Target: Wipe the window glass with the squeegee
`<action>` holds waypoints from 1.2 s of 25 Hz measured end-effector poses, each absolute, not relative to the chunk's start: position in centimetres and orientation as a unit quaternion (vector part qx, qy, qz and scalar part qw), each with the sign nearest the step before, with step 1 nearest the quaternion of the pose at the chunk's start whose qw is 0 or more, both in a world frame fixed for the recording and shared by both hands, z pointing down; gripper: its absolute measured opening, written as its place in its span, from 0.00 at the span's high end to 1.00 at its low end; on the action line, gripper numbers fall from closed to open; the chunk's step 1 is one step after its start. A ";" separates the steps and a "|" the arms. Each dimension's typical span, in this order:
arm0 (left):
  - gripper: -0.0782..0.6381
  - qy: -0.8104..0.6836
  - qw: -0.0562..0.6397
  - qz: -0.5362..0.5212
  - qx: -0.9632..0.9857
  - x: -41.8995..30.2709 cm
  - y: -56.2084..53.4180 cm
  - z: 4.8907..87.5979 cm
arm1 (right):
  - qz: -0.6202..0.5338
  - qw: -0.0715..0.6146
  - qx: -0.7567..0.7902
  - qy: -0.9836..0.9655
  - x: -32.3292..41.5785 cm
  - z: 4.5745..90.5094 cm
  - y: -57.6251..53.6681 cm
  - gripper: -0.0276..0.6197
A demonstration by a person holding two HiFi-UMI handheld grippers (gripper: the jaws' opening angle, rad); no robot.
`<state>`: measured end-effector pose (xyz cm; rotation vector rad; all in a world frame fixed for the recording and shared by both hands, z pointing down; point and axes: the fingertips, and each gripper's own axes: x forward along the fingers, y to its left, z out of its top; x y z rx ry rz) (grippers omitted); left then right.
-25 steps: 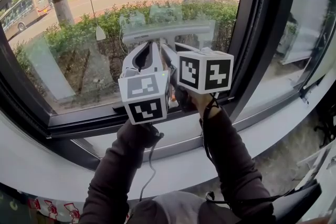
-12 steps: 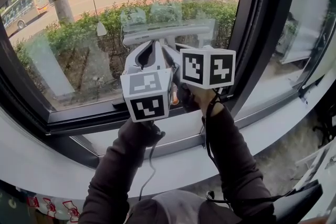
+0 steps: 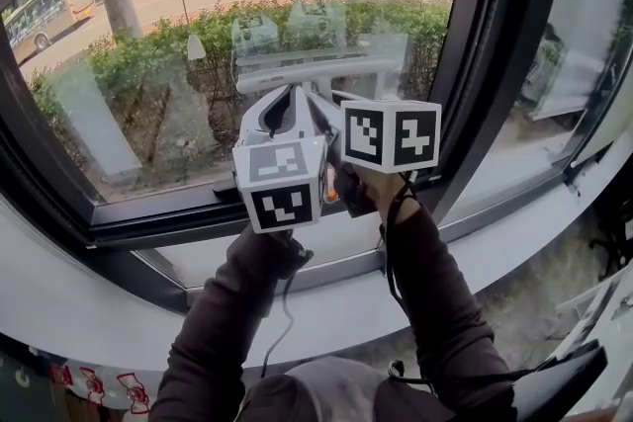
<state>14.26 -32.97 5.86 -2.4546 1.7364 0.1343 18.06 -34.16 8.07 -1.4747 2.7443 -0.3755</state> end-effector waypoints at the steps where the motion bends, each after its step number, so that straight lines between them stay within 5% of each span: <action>1: 0.89 0.576 0.064 0.043 -0.814 14.2 -33.0 6.1 | -0.121 0.001 -0.469 0.875 18.0 8.3 -34.2 0.85; 30: 0.89 0.573 0.022 0.007 -0.819 15.1 -33.6 11.8 | -0.168 -0.018 -0.467 0.868 18.8 14.1 -34.5 0.85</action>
